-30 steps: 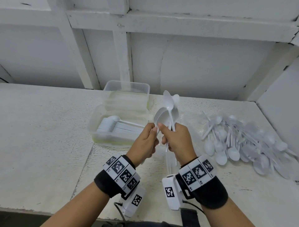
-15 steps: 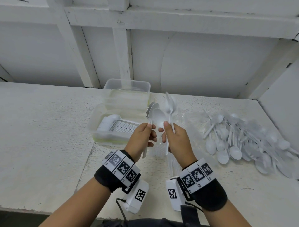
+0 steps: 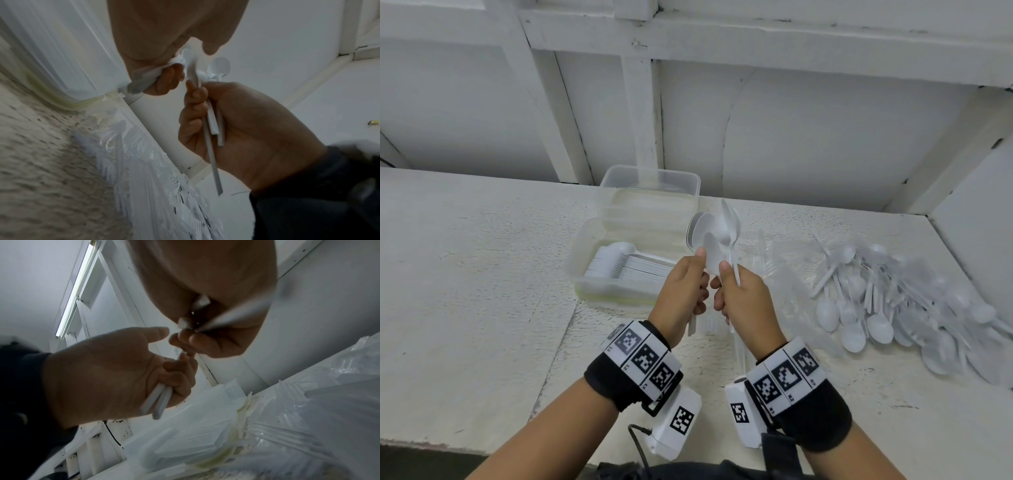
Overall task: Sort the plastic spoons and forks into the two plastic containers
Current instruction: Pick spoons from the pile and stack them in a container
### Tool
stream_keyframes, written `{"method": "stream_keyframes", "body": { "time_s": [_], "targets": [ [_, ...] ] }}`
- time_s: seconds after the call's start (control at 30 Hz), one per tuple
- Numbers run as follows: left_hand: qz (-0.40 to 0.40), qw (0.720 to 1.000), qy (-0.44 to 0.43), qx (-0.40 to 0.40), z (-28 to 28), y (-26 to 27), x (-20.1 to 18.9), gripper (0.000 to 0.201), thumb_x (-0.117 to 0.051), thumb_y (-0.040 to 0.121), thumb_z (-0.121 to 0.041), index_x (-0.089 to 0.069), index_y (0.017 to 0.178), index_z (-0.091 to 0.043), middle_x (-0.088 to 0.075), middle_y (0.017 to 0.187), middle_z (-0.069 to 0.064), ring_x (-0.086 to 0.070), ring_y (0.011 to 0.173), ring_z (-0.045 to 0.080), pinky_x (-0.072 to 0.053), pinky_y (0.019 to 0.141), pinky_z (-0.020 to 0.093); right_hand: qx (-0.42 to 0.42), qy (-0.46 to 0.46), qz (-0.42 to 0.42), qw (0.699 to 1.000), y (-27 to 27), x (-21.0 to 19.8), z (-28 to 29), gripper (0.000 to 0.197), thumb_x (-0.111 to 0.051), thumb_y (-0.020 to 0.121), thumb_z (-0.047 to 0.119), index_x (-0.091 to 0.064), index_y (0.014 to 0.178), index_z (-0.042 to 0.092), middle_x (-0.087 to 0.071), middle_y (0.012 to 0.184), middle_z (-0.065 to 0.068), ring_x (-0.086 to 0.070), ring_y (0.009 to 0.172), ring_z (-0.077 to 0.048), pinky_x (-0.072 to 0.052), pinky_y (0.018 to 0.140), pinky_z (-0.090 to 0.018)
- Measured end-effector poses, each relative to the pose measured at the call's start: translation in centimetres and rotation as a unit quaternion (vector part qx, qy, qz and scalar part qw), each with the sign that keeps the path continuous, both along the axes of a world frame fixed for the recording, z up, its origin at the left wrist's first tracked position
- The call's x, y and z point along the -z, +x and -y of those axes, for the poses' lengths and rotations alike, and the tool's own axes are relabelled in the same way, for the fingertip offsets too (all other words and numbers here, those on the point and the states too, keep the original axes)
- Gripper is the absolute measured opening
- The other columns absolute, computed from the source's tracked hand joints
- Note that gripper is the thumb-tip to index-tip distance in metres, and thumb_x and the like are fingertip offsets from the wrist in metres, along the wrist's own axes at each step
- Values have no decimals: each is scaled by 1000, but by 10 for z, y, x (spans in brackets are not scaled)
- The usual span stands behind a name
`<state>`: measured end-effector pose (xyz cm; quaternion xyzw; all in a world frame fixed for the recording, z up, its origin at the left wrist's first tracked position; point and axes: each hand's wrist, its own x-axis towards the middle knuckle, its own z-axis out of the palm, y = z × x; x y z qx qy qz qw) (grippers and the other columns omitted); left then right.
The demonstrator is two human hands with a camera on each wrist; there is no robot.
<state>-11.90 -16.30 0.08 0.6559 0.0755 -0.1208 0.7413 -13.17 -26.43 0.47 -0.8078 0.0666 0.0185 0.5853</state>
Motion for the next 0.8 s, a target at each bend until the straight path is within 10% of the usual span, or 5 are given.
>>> {"method": "stream_keyframes", "body": {
  "time_s": [0.23, 0.6, 0.8],
  "targets": [
    [-1, 999, 20, -32, -1, 1, 3, 25, -43, 97, -23, -51, 79, -9, -52, 64, -1, -37, 49, 10, -31, 46, 23, -12, -1, 2, 1000, -2, 2, -2, 37, -33, 101, 33, -57, 77, 18, -56, 54, 3, -51, 47, -5, -43, 57, -22],
    [-31, 993, 8, -115, -8, 10, 1, 48, -30, 99, -46, -44, 65, -15, -37, 49, -6, -30, 44, 8, -24, 41, 20, -101, -104, 63, 987, -11, 3, -6, 22, -36, 100, 28, -52, 97, 13, -51, 66, 2, -46, 57, -11, -40, 57, -27],
    [-71, 984, -153, -66, -2, 13, -5, 39, -29, 101, -41, -50, 81, -16, -45, 61, -3, -36, 49, 8, -30, 47, 21, -19, -43, 59, 997, -6, 3, -6, 14, -35, 100, 26, -46, 98, 18, -50, 64, 10, -49, 48, 1, -36, 49, -14]
  ]
}}
